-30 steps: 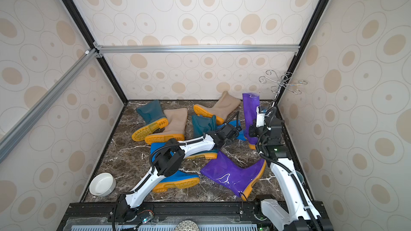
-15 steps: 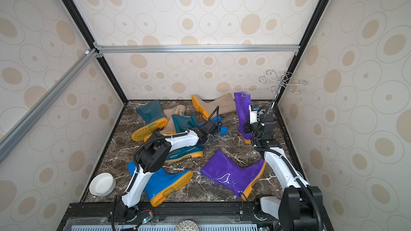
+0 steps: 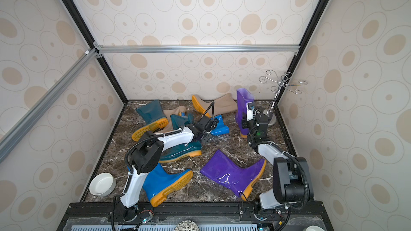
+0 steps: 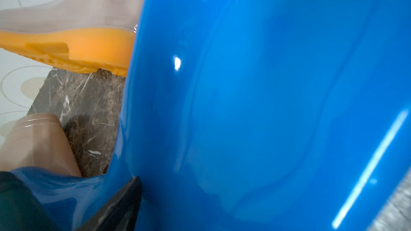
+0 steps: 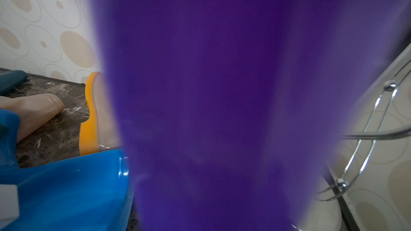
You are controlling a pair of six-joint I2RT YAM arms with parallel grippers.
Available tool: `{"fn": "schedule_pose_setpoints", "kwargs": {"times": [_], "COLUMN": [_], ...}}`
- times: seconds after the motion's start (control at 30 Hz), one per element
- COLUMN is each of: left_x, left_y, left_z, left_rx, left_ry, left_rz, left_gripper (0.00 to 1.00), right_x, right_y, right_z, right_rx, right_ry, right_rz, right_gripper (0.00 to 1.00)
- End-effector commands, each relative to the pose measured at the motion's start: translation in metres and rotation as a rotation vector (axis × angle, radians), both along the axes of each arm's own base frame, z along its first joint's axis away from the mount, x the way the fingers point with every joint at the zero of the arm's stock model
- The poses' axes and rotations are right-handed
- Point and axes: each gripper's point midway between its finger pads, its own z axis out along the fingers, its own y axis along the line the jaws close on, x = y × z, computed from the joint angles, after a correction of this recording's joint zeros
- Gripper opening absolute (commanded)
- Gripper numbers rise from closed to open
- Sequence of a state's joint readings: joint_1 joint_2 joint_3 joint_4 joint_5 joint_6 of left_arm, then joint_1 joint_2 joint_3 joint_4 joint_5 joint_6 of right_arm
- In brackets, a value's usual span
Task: Match and arrange rain boots in pairs
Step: Place the rain boot at the center of the board, then pick up the rain boot at the center of the board.
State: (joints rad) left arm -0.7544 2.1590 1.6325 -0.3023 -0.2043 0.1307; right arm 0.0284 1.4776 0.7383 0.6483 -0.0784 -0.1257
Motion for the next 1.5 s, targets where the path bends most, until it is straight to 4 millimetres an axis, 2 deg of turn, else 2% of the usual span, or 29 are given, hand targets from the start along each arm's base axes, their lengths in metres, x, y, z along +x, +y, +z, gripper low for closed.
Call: {"fn": "schedule_pose_setpoints", "kwargs": {"times": [0.0,0.13,0.23,0.37,0.47,0.57,0.7,0.77,0.87,1.07,1.17,1.37,1.47], "left_x": [0.003,-0.008,-0.013,-0.016,-0.017,-0.009,-0.005,-0.016,-0.033,-0.059,-0.078,-0.119,-0.133], "left_y": [0.013,0.005,0.006,0.007,0.006,0.007,-0.011,-0.025,-0.036,-0.045,-0.05,-0.06,-0.064], "left_z": [0.035,0.043,0.042,0.034,0.033,0.039,0.06,0.065,0.058,0.072,0.061,0.01,-0.003], "left_rx": [-0.073,-0.121,-0.118,-0.09,-0.085,-0.058,-0.114,-0.135,-0.099,-0.171,-0.168,-0.216,-0.263], "left_ry": [0.026,0.073,0.09,0.122,0.128,0.113,0.117,0.136,0.178,0.232,0.296,0.468,0.505], "left_rz": [0.03,-0.008,-0.02,-0.029,-0.036,-0.015,-0.059,-0.142,-0.243,-0.312,-0.342,-0.372,-0.375], "left_gripper": [0.97,0.98,1.0,1.0,1.0,1.0,1.0,1.0,1.0,1.0,1.0,0.97,1.0], "right_x": [-0.003,-0.013,-0.022,-0.035,-0.046,-0.055,-0.069,-0.075,-0.085,-0.11,-0.12,-0.138,-0.148], "right_y": [-0.013,-0.017,-0.018,-0.015,-0.01,-0.007,-0.005,-0.002,0.003,0.009,0.009,0.014,0.013], "right_z": [0.005,0.005,0.019,0.037,0.053,0.063,0.072,0.074,0.074,0.081,0.081,0.078,0.077], "right_rx": [0.018,0.024,0.027,0.037,0.052,0.058,0.071,0.073,0.073,0.067,0.074,0.085,0.086], "right_ry": [-0.038,-0.002,-0.006,0.03,0.025,0.056,0.092,0.109,0.148,0.186,0.224,0.278,0.295], "right_rz": [-0.07,-0.098,-0.104,-0.09,-0.061,-0.045,-0.037,-0.017,0.009,0.051,0.049,0.076,0.073], "right_gripper": [0.67,0.77,0.91,0.99,1.0,1.0,1.0,1.0,1.0,1.0,1.0,1.0,1.0]}}
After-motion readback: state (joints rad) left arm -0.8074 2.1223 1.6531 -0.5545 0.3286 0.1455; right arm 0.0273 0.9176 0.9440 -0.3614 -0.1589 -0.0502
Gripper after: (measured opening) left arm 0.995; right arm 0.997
